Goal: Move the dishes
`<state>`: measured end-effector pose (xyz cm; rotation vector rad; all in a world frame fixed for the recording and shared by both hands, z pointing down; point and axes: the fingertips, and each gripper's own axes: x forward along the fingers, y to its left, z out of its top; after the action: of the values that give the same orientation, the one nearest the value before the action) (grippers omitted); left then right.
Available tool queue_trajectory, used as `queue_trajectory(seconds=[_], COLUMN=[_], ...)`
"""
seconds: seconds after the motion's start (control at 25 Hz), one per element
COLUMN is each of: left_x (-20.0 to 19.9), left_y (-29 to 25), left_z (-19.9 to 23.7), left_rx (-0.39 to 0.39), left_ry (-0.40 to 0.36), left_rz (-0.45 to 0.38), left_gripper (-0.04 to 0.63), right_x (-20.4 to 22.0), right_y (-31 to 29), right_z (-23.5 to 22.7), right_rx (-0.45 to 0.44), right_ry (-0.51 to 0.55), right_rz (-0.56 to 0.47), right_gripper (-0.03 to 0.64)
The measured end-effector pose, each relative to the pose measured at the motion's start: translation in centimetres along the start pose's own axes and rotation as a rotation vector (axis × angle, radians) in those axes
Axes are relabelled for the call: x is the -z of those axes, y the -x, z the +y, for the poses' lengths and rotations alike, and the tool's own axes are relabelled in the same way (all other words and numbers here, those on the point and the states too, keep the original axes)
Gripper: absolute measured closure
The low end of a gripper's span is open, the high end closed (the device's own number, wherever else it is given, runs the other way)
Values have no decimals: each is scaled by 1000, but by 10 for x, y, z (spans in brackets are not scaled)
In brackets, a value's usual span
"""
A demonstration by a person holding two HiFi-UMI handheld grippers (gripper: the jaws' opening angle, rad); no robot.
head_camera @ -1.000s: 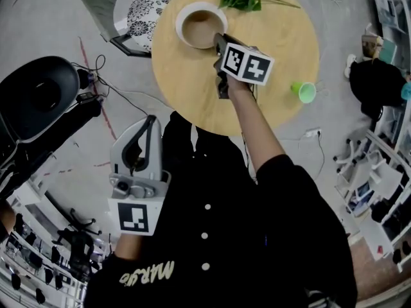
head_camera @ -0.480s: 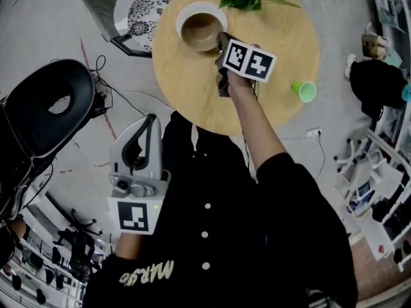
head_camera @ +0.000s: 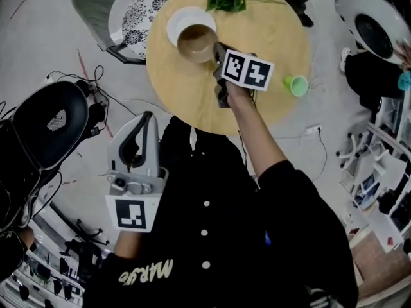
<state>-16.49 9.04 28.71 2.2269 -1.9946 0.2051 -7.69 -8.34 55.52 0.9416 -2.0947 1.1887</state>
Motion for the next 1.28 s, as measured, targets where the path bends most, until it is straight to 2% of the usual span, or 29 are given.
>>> queue_trajectory(seconds=[0.44, 0.72, 1.28], left_x=[-29, -42, -49], left_y=[-9, -15, -35], left_z=[-32, -52, -78], left_rx=[92, 149, 228], left_ry=[-38, -56, -94], left_rz=[-42, -63, -52], left_gripper=[592, 592, 592], right_x=[15, 43, 79], right_y=[82, 124, 181], right_z=[-39, -71, -145], right_rx=[45, 88, 192], right_ry=[-86, -118, -242], right_rz=[-59, -47, -70], right_gripper=[612, 611, 611])
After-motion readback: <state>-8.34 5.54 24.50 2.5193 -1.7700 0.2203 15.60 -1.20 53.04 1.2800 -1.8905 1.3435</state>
